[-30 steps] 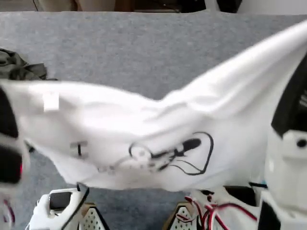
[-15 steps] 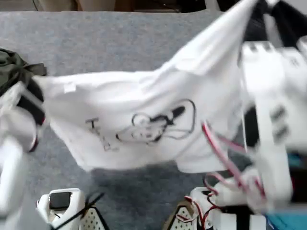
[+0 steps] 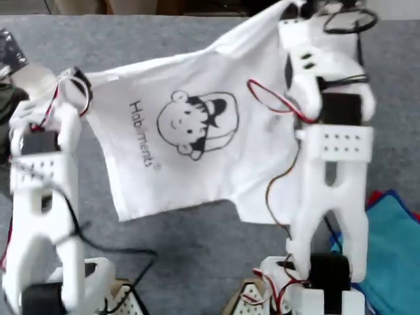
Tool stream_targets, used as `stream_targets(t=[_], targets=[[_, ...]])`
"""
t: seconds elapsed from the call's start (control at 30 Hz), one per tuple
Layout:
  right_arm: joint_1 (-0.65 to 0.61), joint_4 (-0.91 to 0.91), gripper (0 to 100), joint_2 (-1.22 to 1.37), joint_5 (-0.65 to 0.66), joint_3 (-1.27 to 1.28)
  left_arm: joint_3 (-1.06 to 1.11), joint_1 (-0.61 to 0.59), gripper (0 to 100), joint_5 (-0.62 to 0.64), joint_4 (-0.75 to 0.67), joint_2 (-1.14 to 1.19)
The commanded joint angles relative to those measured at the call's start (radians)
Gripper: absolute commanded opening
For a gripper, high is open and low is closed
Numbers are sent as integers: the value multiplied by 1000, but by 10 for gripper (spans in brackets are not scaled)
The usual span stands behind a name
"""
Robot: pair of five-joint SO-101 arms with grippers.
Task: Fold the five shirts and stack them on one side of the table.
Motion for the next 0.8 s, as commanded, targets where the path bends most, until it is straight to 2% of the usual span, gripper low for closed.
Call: stream_targets(t=[0.0,0.1,0.27,0.5,0.63,0.77], targets=[[-22,-193,5,-4,-9,134,-181,-32,19,63,-43,193],[-30,-279,5,51,-14,156,-333,-38,19,84,-26,358],[-31,-330,5,223,-60,64,-571,-37,19,87,91,570],[-30,-324,5,552,-89,-285,-842,-43,19,94,109,825],[-28,-321,5,697,-84,-489,-1017,-40,19,109,181,935],[-33,-210,5,797,-63,-685,-1191,-44,19,106,239,1032]])
